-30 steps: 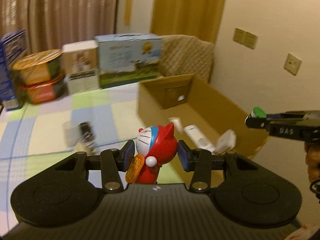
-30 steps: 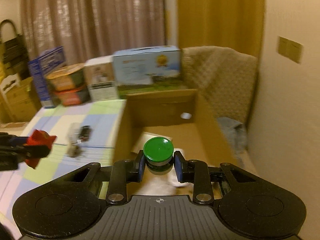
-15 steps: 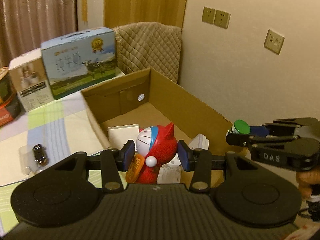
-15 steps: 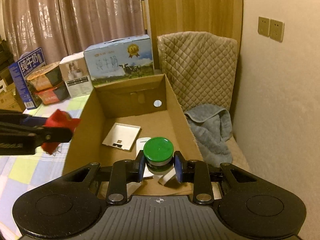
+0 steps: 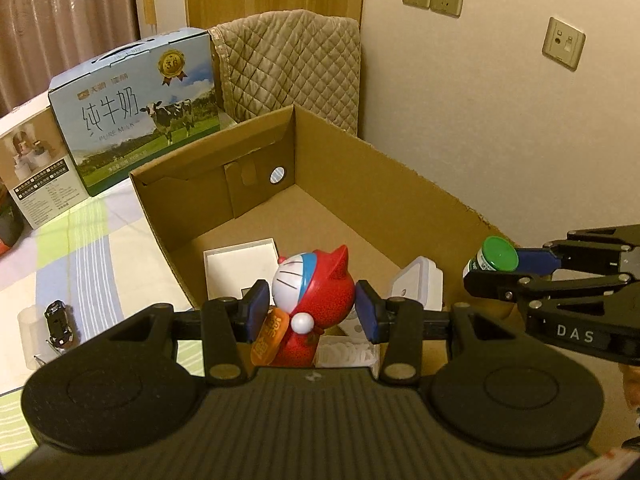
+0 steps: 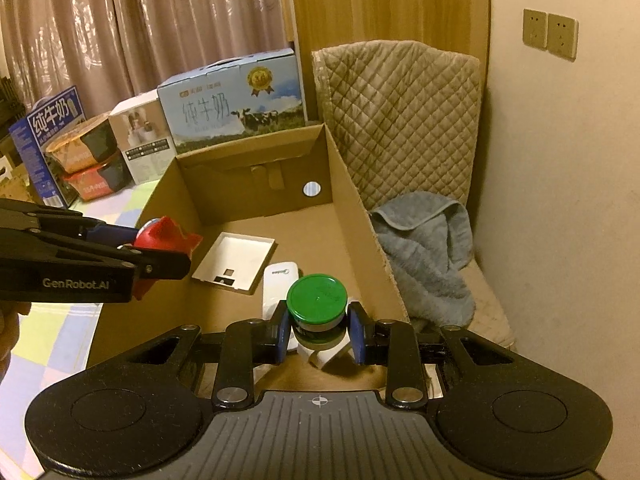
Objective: Organize rigid objects
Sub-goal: 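Lower the red figure and green jar into the box and open both grippers, then move both open grippers from the box back over the table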
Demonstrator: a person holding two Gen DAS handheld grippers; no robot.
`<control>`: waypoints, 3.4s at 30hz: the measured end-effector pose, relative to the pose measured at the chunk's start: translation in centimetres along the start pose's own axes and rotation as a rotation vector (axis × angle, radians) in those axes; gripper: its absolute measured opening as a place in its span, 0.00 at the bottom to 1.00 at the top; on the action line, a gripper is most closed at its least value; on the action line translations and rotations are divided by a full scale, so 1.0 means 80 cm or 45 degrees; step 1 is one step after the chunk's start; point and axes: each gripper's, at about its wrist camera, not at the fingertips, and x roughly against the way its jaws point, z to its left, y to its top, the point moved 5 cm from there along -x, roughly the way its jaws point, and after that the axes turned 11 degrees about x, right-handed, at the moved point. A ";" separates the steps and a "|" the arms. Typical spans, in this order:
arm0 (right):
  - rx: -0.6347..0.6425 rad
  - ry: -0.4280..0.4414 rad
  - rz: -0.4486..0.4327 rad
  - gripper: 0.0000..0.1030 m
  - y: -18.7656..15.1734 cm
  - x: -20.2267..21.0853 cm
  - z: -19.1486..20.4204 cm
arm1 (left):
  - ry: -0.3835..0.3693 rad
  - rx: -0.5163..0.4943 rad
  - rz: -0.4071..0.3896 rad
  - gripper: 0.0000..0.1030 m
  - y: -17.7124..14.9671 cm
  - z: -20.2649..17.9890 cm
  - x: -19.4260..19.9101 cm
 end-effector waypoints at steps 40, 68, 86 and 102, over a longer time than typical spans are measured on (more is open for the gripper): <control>0.027 0.027 0.008 0.26 0.004 -0.004 0.029 | 0.124 0.191 -0.101 0.56 -0.011 0.089 0.073; 0.002 0.049 -0.063 0.50 0.014 0.021 0.047 | 0.171 0.238 -0.105 0.57 -0.035 0.116 0.109; 0.051 0.071 -0.110 0.50 0.031 0.056 0.097 | 0.210 0.268 -0.153 0.72 -0.060 0.143 0.180; 0.089 0.167 -0.174 0.52 0.045 0.079 0.162 | 0.450 0.421 -0.209 0.99 -0.138 0.247 0.266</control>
